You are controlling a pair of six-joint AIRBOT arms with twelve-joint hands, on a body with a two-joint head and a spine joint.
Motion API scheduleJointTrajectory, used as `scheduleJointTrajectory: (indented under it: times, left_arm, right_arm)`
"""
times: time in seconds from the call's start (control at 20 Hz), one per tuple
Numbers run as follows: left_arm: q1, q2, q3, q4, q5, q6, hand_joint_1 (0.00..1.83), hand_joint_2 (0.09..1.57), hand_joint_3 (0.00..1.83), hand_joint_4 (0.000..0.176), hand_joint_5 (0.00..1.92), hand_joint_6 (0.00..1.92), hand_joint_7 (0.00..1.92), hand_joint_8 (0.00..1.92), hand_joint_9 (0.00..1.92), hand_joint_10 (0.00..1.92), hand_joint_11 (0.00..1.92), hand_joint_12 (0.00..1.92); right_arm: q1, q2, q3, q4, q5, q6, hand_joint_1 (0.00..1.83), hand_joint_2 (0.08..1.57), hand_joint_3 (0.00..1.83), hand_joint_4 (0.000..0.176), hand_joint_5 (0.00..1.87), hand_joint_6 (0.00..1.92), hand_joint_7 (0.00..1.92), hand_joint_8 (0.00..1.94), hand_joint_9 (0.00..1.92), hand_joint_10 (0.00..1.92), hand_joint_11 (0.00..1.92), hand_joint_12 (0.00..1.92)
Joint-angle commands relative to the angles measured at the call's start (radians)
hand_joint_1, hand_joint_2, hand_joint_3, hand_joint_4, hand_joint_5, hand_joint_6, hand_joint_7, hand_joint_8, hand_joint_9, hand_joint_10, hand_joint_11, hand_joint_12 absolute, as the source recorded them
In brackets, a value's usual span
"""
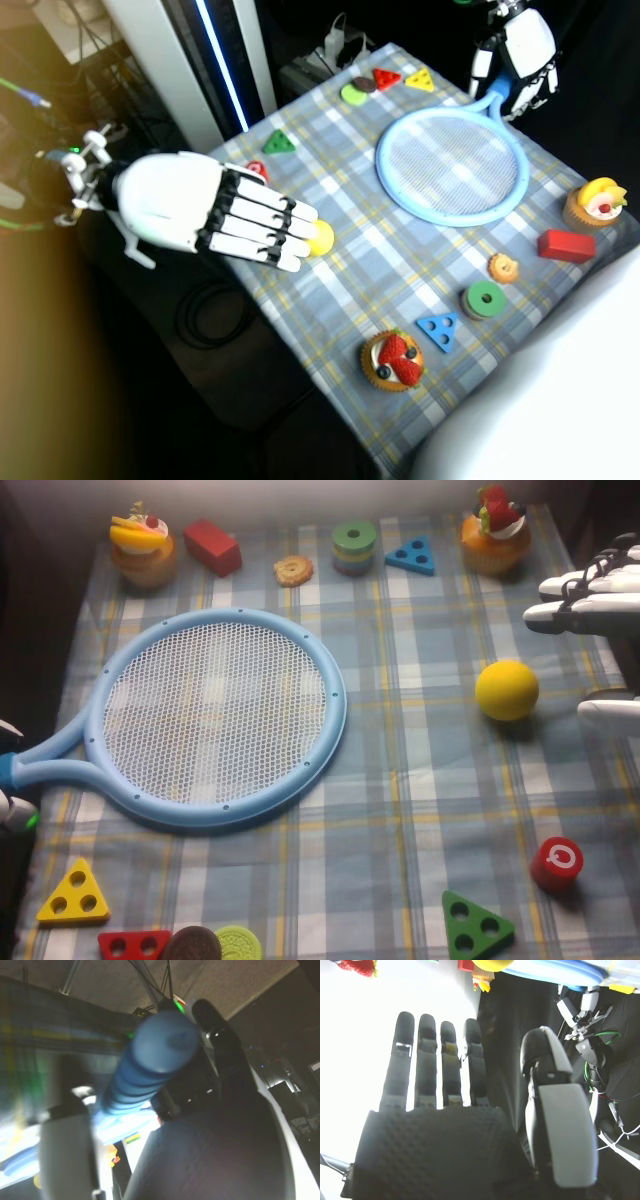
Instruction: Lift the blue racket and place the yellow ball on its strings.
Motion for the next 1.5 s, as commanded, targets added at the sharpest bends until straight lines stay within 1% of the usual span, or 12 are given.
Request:
scheduleJointTrajectory:
  times: [0.0, 0.05, 0.1, 0.2, 0.3, 0.45, 0.55, 0.7, 0.9, 1.0, 1.25, 1.45]
  left_arm:
    - [-0.008, -0.001, 0.008, 0.012, -0.077, 0.005, 1.19, 1.33, 0.01, 0.176, 0.73, 1.92, 0.71, 1.91, 0.68, 1.91, 0.68, 1.91]
    - [-0.008, -0.001, 0.008, 0.012, -0.077, 0.005, 1.31, 1.35, 0.00, 0.176, 0.86, 1.92, 0.96, 1.92, 1.01, 1.92, 1.08, 1.92]
    - [-0.008, -0.001, 0.004, 0.012, -0.079, 0.004, 1.33, 1.36, 0.00, 0.176, 0.96, 1.92, 1.21, 1.92, 1.34, 1.92, 1.20, 1.92]
    - [-0.008, 0.004, -0.003, 0.029, -0.084, -0.028, 1.42, 1.30, 0.00, 0.176, 0.94, 1.92, 1.29, 1.92, 1.48, 1.92, 1.37, 1.92]
    - [-0.007, 0.019, -0.018, 0.065, -0.099, -0.089, 1.32, 1.33, 0.00, 0.176, 0.92, 1.92, 1.27, 1.92, 1.46, 1.92, 1.51, 1.92]
    - [0.002, 0.050, -0.060, 0.140, -0.147, -0.194, 1.59, 1.25, 0.00, 0.176, 0.79, 1.92, 1.19, 1.92, 1.43, 1.92, 1.43, 1.92]
    - [0.004, 0.078, -0.101, 0.180, -0.190, -0.201, 1.67, 1.22, 0.00, 0.176, 0.78, 1.92, 1.21, 1.92, 1.41, 1.92, 1.48, 1.92]
    - [0.008, 0.128, -0.171, 0.248, -0.267, -0.225, 1.73, 1.20, 0.00, 0.176, 0.79, 1.92, 1.17, 1.92, 1.36, 1.92, 1.50, 1.92]
    - [0.063, 0.208, -0.253, 0.349, -0.400, -0.408, 1.72, 1.22, 0.00, 0.176, 0.73, 1.92, 1.13, 1.92, 1.39, 1.92, 1.53, 1.92]
    - [0.081, 0.231, -0.288, 0.372, -0.455, -0.429, 1.77, 1.20, 0.00, 0.176, 0.74, 1.92, 1.14, 1.92, 1.40, 1.92, 1.53, 1.92]
    - [0.099, 0.248, -0.353, 0.424, -0.568, -0.437, 1.78, 1.18, 0.00, 0.176, 0.75, 1.92, 1.07, 1.92, 1.39, 1.92, 1.53, 1.92]
    - [0.097, 0.246, -0.358, 0.488, -0.597, -0.556, 1.76, 1.18, 0.00, 0.176, 0.83, 1.92, 1.12, 1.92, 1.43, 1.92, 1.55, 1.92]
  right_arm:
    - [0.007, -0.004, 0.003, 0.021, 0.119, 0.007, 0.48, 1.26, 0.00, 0.000, 0.45, 0.00, 0.39, 0.00, 0.37, 0.00, 0.16, 0.62]
    - [0.007, -0.004, 0.003, 0.021, 0.119, 0.008, 0.47, 1.26, 0.00, 0.000, 0.46, 0.00, 0.39, 0.00, 0.38, 0.00, 0.17, 0.62]
    - [0.005, -0.004, 0.003, 0.021, 0.119, 0.010, 0.46, 1.26, 0.00, 0.000, 0.46, 0.01, 0.40, 0.01, 0.38, 0.01, 0.18, 0.61]
    - [0.003, -0.004, 0.003, 0.022, 0.119, 0.012, 0.49, 1.26, 0.00, 0.000, 0.46, 0.00, 0.40, 0.00, 0.39, 0.01, 0.19, 0.61]
    - [0.002, -0.004, 0.003, 0.023, 0.119, 0.016, 0.50, 1.26, 0.00, 0.000, 0.46, 0.00, 0.41, 0.01, 0.40, 0.01, 0.20, 0.61]
    - [0.001, -0.003, 0.003, 0.025, 0.119, 0.022, 0.48, 1.26, 0.00, 0.000, 0.45, 0.00, 0.40, 0.00, 0.39, 0.00, 0.20, 0.61]
    - [0.000, -0.003, 0.003, 0.027, 0.120, 0.023, 0.48, 1.27, 0.00, 0.000, 0.45, 0.00, 0.40, 0.00, 0.39, 0.00, 0.20, 0.61]
    - [0.000, -0.003, 0.003, 0.031, 0.125, 0.024, 0.47, 1.27, 0.00, 0.000, 0.45, 0.00, 0.40, 0.00, 0.40, 0.00, 0.20, 0.62]
    - [0.008, 0.000, 0.003, 0.032, 0.146, 0.026, 0.48, 1.26, 0.00, 0.000, 0.45, 0.00, 0.39, 0.00, 0.37, 0.00, 0.17, 0.61]
    - [0.011, 0.001, 0.003, 0.032, 0.152, 0.026, 0.49, 1.27, 0.00, 0.000, 0.46, 0.00, 0.40, 0.00, 0.38, 0.00, 0.18, 0.62]
    - [0.026, 0.001, 0.007, 0.026, 0.157, 0.026, 0.48, 1.26, 0.00, 0.000, 0.47, 0.00, 0.43, 0.01, 0.42, 0.01, 0.22, 0.62]
    - [0.079, -0.001, 0.021, -0.029, 0.100, 0.026, 0.60, 1.19, 0.00, 0.000, 0.49, 0.00, 0.53, 0.01, 0.53, 0.02, 0.30, 0.63]
